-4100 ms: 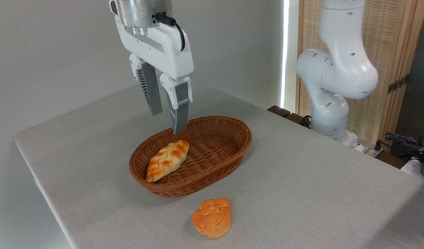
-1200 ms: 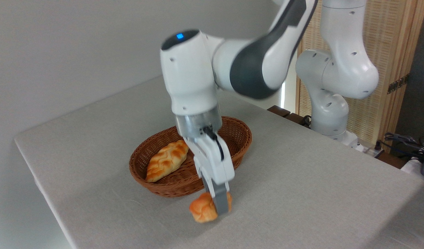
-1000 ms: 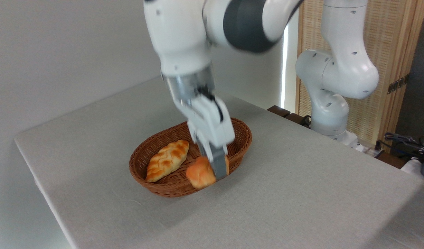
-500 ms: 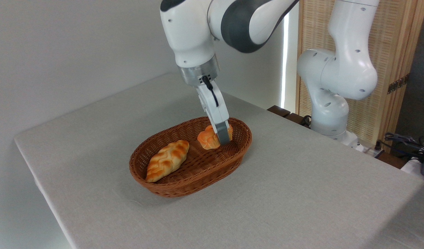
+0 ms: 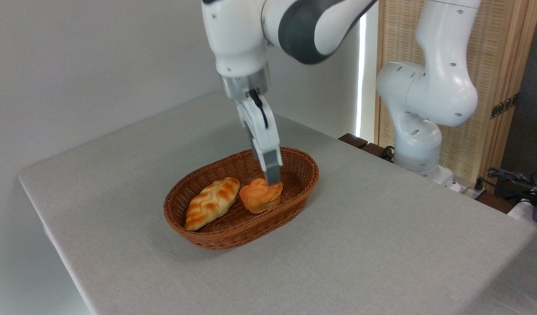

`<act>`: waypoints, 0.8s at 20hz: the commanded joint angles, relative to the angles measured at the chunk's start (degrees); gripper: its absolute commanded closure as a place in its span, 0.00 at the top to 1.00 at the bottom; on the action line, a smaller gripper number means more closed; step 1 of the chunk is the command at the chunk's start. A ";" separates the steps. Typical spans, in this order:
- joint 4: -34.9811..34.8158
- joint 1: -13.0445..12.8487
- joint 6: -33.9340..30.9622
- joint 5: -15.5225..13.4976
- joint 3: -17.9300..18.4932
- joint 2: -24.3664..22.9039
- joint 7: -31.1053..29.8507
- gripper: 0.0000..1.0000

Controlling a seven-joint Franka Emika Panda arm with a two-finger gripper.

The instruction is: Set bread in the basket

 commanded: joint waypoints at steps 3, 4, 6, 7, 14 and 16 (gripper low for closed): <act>26.84 2.38 -8.85 -0.55 0.83 11.03 -14.87 1.00; 29.05 3.26 -8.87 -0.46 0.57 12.09 -16.03 1.00; 32.57 4.67 -9.30 -0.46 0.48 14.37 -16.22 1.00; 35.29 5.46 -10.18 -0.55 0.39 15.95 -16.13 1.00; 37.17 6.26 -13.61 -0.20 -0.30 17.20 -16.13 1.00; 36.64 6.26 -13.88 1.46 -0.40 16.94 -16.22 1.00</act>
